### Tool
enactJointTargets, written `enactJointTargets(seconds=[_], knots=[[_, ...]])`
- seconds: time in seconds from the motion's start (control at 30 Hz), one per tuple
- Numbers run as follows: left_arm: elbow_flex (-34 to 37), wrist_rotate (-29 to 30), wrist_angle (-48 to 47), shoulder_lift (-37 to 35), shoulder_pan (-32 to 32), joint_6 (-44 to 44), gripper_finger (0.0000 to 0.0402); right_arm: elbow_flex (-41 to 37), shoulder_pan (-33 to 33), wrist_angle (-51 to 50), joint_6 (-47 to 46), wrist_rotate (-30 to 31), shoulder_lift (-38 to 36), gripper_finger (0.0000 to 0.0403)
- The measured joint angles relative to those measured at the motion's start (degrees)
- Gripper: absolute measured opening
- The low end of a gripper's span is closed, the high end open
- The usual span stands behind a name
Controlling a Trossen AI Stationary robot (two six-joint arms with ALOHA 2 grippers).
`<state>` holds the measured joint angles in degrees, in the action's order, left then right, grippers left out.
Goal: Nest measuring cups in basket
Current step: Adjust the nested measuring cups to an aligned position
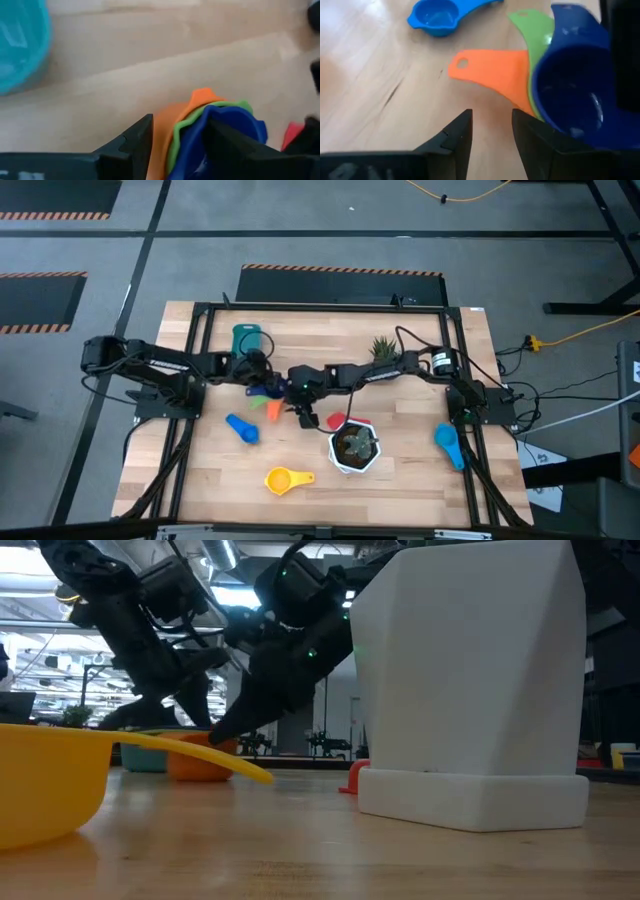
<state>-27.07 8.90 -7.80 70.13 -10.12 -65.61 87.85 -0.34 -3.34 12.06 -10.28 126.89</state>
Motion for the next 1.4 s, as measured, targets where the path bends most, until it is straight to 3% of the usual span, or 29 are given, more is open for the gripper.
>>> enactJointTargets(seconds=[0.3, 0.47, 0.77, 1.1, 1.4], knots=[[0.0, -1.1, 1.3, 0.0, -1.7, -1.3, 0.0159, 0.0, 0.1, -1.2, 0.1, 0.1, -0.2, 0.0142], [0.0, -2.8, 1.2, -0.3, -1.4, 3.7, 0.0159, 0.0, -0.5, -4.7, 0.2, 0.2, -2.3, 0.0142], [-0.1, -0.1, 0.4, -5.2, -1.5, 10.2, 0.0159, 0.1, -1.6, -10.9, 0.2, 0.8, -5.6, 0.0142], [0.0, 5.1, -15.6, -13.4, -1.5, 11.3, 0.0159, 0.0, -1.8, -15.5, 0.1, 4.7, -5.8, 0.0142], [0.0, 3.8, -25.0, -15.5, 0.5, 10.6, 0.0159, 0.0, -1.7, -11.8, 0.0, 4.7, -4.1, 0.0142]])
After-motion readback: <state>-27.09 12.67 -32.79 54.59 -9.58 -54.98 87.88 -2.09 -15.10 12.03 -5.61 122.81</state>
